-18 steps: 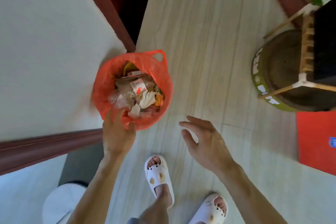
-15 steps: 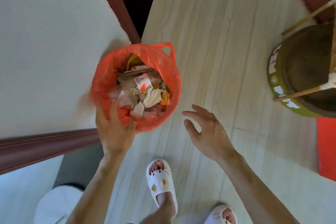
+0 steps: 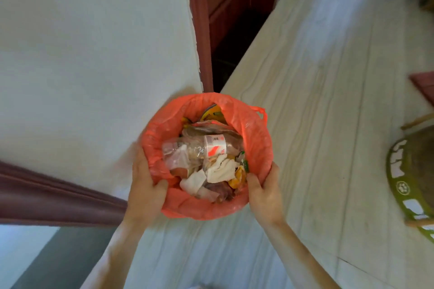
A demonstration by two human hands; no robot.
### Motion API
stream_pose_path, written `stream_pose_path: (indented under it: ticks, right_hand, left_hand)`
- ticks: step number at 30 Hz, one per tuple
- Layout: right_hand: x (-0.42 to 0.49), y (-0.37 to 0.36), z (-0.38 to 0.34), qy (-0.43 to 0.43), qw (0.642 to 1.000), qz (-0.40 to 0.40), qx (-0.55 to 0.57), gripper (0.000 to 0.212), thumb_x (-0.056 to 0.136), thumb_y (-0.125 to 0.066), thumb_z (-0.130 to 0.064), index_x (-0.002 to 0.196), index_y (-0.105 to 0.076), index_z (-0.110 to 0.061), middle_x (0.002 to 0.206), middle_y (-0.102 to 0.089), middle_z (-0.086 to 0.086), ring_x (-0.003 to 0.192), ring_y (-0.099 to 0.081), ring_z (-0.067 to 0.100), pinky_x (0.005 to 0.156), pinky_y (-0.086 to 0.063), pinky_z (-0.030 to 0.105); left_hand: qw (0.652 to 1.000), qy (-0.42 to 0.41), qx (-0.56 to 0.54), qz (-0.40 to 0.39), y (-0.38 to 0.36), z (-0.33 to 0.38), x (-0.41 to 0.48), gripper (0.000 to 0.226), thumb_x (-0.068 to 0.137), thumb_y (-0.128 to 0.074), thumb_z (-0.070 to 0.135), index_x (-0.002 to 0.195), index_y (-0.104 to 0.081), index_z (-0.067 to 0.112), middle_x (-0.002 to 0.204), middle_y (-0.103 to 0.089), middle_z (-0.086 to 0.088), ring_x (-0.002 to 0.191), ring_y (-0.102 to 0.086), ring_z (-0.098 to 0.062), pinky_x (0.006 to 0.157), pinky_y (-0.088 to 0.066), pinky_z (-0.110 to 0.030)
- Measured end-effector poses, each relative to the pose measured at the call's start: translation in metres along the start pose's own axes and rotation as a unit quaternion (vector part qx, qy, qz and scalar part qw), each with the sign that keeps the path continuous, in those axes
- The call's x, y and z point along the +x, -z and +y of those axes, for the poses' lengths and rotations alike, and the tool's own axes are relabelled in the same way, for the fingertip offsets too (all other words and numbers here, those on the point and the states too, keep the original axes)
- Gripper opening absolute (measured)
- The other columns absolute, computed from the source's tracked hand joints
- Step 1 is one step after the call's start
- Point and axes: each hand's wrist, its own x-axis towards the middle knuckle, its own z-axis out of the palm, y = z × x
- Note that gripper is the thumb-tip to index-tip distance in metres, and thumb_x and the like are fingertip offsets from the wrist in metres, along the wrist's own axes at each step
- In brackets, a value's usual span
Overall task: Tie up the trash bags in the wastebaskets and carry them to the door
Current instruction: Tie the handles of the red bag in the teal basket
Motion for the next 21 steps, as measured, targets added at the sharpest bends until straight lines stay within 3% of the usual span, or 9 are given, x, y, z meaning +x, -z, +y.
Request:
stream_pose_path:
  ticks: [2, 5, 7, 10, 13, 16, 19, 21]
  right_hand:
    - [-0.013, 0.016, -0.004, -0.021, 0.997, -0.022, -0.069, 0.034, 0.085, -0.065, -0.026, 0.111, -0.046, -0.017, 0.097, -0.063, -0.002, 0.089, -0.064, 0.02, 0.07, -0.05, 0.034]
    - [-0.04, 0.047, -0.008, -0.053, 0.988, -0.069, -0.125, 0.041, 0.08, -0.07, -0.033, 0.107, -0.044, -0.016, 0.093, -0.06, -0.006, 0.08, -0.058, 0.009, 0.06, -0.045, 0.026]
    - [-0.05, 0.065, -0.002, -0.079, 0.984, -0.096, -0.124, 0.038, 0.081, -0.07, -0.034, 0.106, -0.046, -0.019, 0.099, -0.063, -0.004, 0.083, -0.059, 0.006, 0.066, -0.048, 0.027]
    - [-0.039, 0.087, 0.006, -0.154, 0.985, -0.074, 0.013, 0.041, 0.086, -0.067, -0.044, 0.116, -0.052, -0.022, 0.112, -0.065, 0.002, 0.099, -0.064, 0.018, 0.088, -0.054, 0.042]
    - [-0.009, 0.101, 0.006, -0.237, 0.959, -0.051, 0.145, 0.046, 0.087, -0.064, -0.05, 0.118, -0.053, -0.017, 0.114, -0.062, 0.009, 0.106, -0.062, 0.026, 0.087, -0.051, 0.044]
    - [0.008, 0.101, 0.009, -0.272, 0.936, -0.073, 0.213, 0.039, 0.083, -0.066, -0.053, 0.106, -0.058, -0.022, 0.113, -0.064, 0.014, 0.11, -0.063, 0.03, 0.091, -0.051, 0.045]
    - [0.011, 0.096, 0.013, -0.265, 0.931, -0.079, 0.237, 0.03, 0.086, -0.065, -0.043, 0.102, -0.065, -0.018, 0.094, -0.074, 0.008, 0.093, -0.068, 0.024, 0.092, -0.052, 0.043]
    - [0.011, 0.098, 0.012, -0.271, 0.914, -0.084, 0.29, 0.019, 0.088, -0.064, -0.03, 0.093, -0.065, -0.011, 0.073, -0.072, 0.004, 0.074, -0.066, 0.02, 0.076, -0.055, 0.036]
  left_hand:
    - [0.999, 0.005, 0.013, -0.045, 0.007, 0.005, 0.003, 0.103, 0.069, -0.057, 0.009, 0.155, -0.007, 0.032, 0.156, -0.029, -0.006, 0.141, -0.034, -0.022, 0.116, -0.03, -0.048]
    - [0.99, 0.004, 0.063, -0.128, 0.017, 0.022, -0.001, 0.106, 0.064, -0.064, 0.024, 0.154, -0.009, 0.035, 0.153, -0.034, 0.001, 0.136, -0.04, -0.019, 0.113, -0.034, -0.043]
    - [0.972, -0.016, 0.145, -0.182, 0.022, 0.031, -0.002, 0.107, 0.071, -0.067, 0.027, 0.156, -0.002, 0.027, 0.16, -0.022, -0.004, 0.143, -0.03, -0.024, 0.116, -0.028, -0.041]
    - [0.952, -0.019, 0.271, -0.143, 0.019, 0.062, -0.005, 0.096, 0.088, -0.063, 0.033, 0.156, 0.003, 0.022, 0.164, 0.007, -0.009, 0.15, -0.007, -0.032, 0.12, -0.016, -0.041]
    - [0.943, -0.133, 0.295, -0.075, -0.008, 0.117, -0.027, 0.085, 0.092, -0.056, 0.04, 0.156, -0.003, 0.022, 0.164, 0.001, -0.01, 0.15, -0.006, -0.03, 0.121, -0.016, -0.043]
    - [0.889, -0.274, 0.356, -0.089, -0.055, 0.148, -0.061, 0.079, 0.093, -0.044, 0.049, 0.157, -0.004, 0.025, 0.165, 0.001, 0.001, 0.151, -0.004, -0.02, 0.122, -0.012, -0.048]
    - [0.863, -0.295, 0.383, -0.148, -0.107, 0.148, -0.09, 0.075, 0.092, -0.035, 0.053, 0.157, -0.012, 0.024, 0.164, -0.007, 0.006, 0.151, -0.009, -0.016, 0.122, -0.003, -0.045]
    - [0.851, -0.307, 0.388, -0.173, -0.126, 0.138, -0.103, 0.069, 0.089, -0.039, 0.052, 0.15, -0.037, 0.02, 0.157, -0.033, 0.004, 0.144, -0.034, -0.016, 0.118, -0.024, -0.047]
